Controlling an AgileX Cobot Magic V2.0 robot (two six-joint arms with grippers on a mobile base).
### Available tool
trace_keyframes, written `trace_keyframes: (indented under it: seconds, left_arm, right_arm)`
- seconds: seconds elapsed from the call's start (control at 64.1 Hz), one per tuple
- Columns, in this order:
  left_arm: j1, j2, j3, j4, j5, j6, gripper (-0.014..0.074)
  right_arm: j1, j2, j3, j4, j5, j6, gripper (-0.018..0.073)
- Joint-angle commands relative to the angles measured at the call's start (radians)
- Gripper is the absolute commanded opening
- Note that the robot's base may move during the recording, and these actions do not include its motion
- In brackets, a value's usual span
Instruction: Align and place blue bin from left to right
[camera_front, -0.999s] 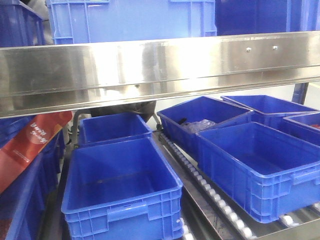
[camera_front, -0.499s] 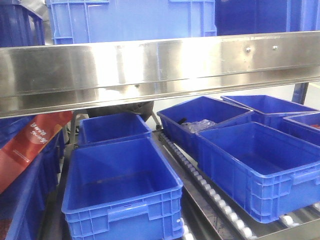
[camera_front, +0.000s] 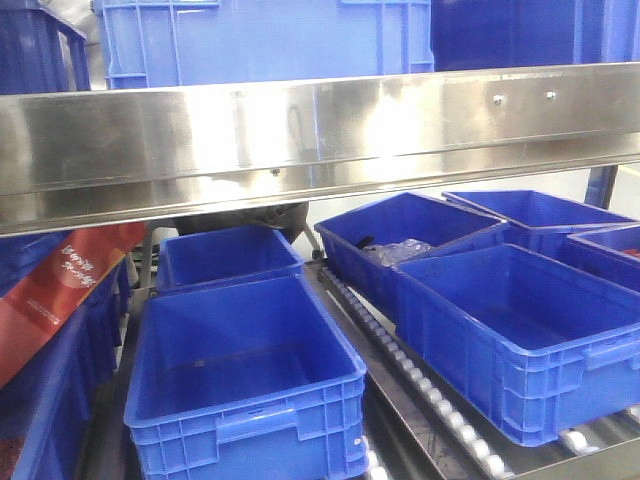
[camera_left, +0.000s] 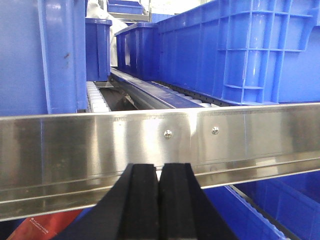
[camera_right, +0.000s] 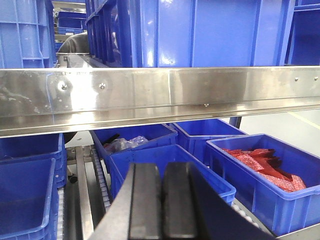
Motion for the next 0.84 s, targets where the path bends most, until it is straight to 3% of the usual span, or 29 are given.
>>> trace_keyframes:
  seconds: [0.0, 0.827]
  left_arm:
    - [0.003, -0.006, -0.002, 0.002, -0.025, -0.006, -0.0111]
    - [0.003, -0.006, -0.002, 0.002, -0.025, -0.006, -0.0111]
  right_arm:
    - [-0.006, -0.004, 0.000, -0.008, -0.008, -0.003, -0.0067]
    - [-0.006, -0.004, 0.000, -0.008, -0.008, -0.003, -0.0067]
